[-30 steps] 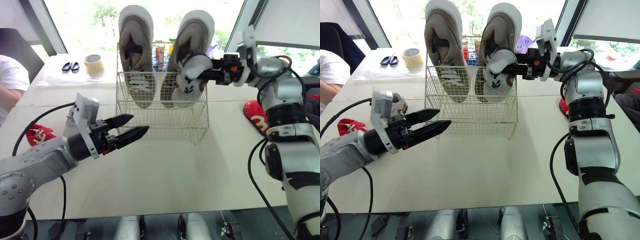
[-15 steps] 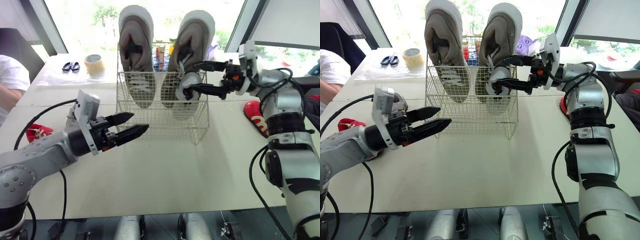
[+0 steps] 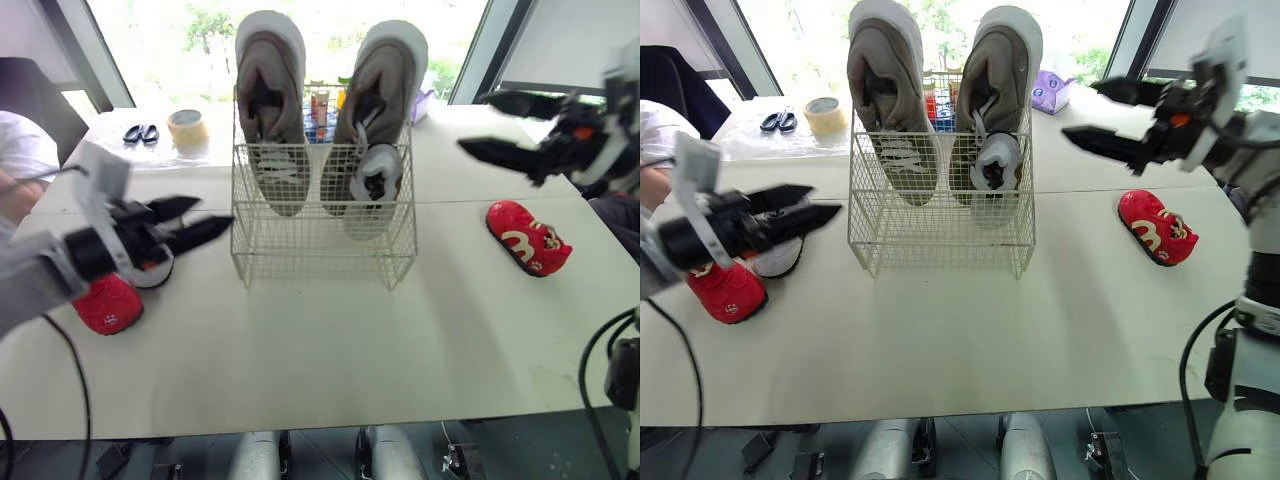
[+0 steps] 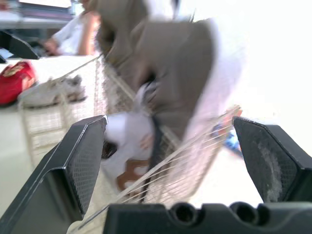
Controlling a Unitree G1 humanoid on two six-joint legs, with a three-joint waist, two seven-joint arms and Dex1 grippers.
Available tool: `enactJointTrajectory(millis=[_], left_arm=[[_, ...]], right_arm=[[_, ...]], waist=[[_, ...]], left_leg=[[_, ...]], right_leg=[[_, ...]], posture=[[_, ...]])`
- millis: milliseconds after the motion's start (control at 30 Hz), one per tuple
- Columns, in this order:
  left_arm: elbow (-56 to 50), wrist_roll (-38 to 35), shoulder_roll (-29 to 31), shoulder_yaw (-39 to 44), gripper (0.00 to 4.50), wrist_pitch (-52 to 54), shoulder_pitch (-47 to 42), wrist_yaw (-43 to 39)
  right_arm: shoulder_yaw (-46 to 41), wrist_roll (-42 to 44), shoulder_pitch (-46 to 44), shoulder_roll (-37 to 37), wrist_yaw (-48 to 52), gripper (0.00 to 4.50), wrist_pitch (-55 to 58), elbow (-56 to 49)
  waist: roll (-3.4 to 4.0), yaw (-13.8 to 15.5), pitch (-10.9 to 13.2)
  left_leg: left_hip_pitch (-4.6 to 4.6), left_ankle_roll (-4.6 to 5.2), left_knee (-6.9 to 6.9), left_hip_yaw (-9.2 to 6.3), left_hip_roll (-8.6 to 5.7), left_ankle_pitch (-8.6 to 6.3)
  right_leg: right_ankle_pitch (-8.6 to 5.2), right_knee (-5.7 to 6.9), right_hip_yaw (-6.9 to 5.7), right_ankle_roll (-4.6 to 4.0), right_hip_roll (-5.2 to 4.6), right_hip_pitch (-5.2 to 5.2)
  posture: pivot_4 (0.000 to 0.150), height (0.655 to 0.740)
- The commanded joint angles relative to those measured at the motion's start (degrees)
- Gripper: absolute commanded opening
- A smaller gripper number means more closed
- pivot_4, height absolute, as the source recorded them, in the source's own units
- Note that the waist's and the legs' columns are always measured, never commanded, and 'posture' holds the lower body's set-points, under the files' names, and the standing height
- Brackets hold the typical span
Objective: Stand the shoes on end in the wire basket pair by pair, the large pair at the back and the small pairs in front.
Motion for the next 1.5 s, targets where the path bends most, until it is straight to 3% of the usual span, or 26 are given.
enactJointTrajectory(millis=[33,133,233,367,567,767,1000,1100,1300,1333,1500], left_arm=[[12.9,11.7,4.4,-6.2,4.37,0.3,-9.8,-3.2],[32.4,25.3,6.2,-21.2,4.37,7.0,-28.3,-10.5],[53.7,41.1,0.9,-34.2,4.37,8.7,-50.1,-16.0],[77.1,56.8,-6.9,-42.8,4.37,2.6,-65.8,-23.0],[91.7,68.8,-12.9,-44.0,4.37,-6.0,-69.5,-29.2],[95.8,73.9,-16.4,-40.5,4.37,-7.4,-69.0,-29.1],[97.2,78.8,-21.2,-37.9,4.37,-11.0,-62.5,-25.2],[97.5,80.2,-22.3,-36.7,3.5,-12.0,-60.2,-23.3],[97.6,81.0,-23.2,-32.5,0.37,-11.6,-58.8,-20.0],[97.6,80.8,-23.1,-31.4,0.04,-11.3,-59.2,-19.4],[96.7,78.5,-21.0,-25.1,0.04,-8.9,-63.1,-15.6]], right_arm=[[-4.0,17.9,-3.9,-2.1,0.8,4.48,15.4,-9.7],[-0.4,24.8,-3.1,-3.8,1.4,4.48,21.6,-18.6],[2.3,29.4,-1.3,-3.1,0.7,4.48,23.9,-24.2],[4.8,28.9,4.7,-2.3,-0.9,4.48,22.0,-30.5],[1.4,34.5,10.9,0.3,-10.0,4.48,21.3,-34.9],[-0.8,39.9,14.8,-0.4,-13.8,4.48,19.7,-37.1],[1.9,41.2,14.1,-0.5,-16.9,4.48,18.5,-37.1],[3.0,41.0,13.3,-0.6,-17.7,4.5,18.1,-36.7],[3.6,41.1,12.6,-1.0,-18.9,4.5,17.8,-36.0],[3.7,41.2,12.2,-1.0,-19.3,4.5,17.9,-35.8],[4.1,40.4,11.6,-1.7,-19.2,4.5,18.0,-34.6]], waist=[[0.0,0.1,0.0],[-0.03,0.3,0.0],[-0.35,0.7,-0.1],[-0.5,1.3,0.0],[-0.61,1.2,0.0],[-0.83,1.2,0.1],[-0.92,1.3,0.1],[-0.91,1.1,0.0],[-0.92,1.0,0.0],[-0.92,1.0,0.0],[-0.96,1.0,0.0]], left_leg=[[0.0,0.06,-0.01,0.0,0.0,-0.03],[-0.02,0.26,-0.09,0.08,-0.01,-0.15],[-0.04,0.28,-0.15,0.04,-0.03,-0.16],[-0.15,0.29,-0.04,0.28,-0.04,-0.16],[-0.84,0.1,0.02,0.37,0.01,-0.04],[-0.98,0.04,0.09,0.35,0.01,0.01],[-0.94,0.07,0.16,0.28,0.0,0.01],[-0.93,0.07,0.16,0.31,0.0,0.01],[-0.89,0.07,0.17,0.32,0.0,0.01],[-0.89,0.07,0.18,0.32,0.0,0.01],[-0.91,0.07,0.21,0.31,0.0,0.01]], right_leg=[[0.0,0.0,0.0,0.0,0.01,-0.01],[-0.01,-0.01,-0.1,-0.01,0.09,-0.02],[0.0,-0.09,-0.18,0.01,0.13,0.04],[0.01,-0.17,-0.14,0.05,0.05,-0.02],[0.03,-0.08,-0.1,0.1,0.0,-0.81],[0.05,-0.03,-0.11,0.12,0.0,-0.94],[0.1,0.0,-0.1,0.16,-0.01,-0.85],[0.1,0.01,-0.1,0.16,-0.01,-0.86],[0.1,0.06,-0.09,0.16,-0.02,-0.85],[0.1,0.07,-0.09,0.16,-0.02,-0.84],[0.1,0.11,-0.09,0.16,-0.02,-0.86]], posture=[[0.15,0.6675],[0.15,0.6675],[0.15,0.6675],[0.15,0.6675],[0.15,0.6675],[0.15,0.6675],[0.15,0.6675],[0.15,0.6675],[0.15,0.6675],[0.15,0.6675],[0.15,0.6675]])
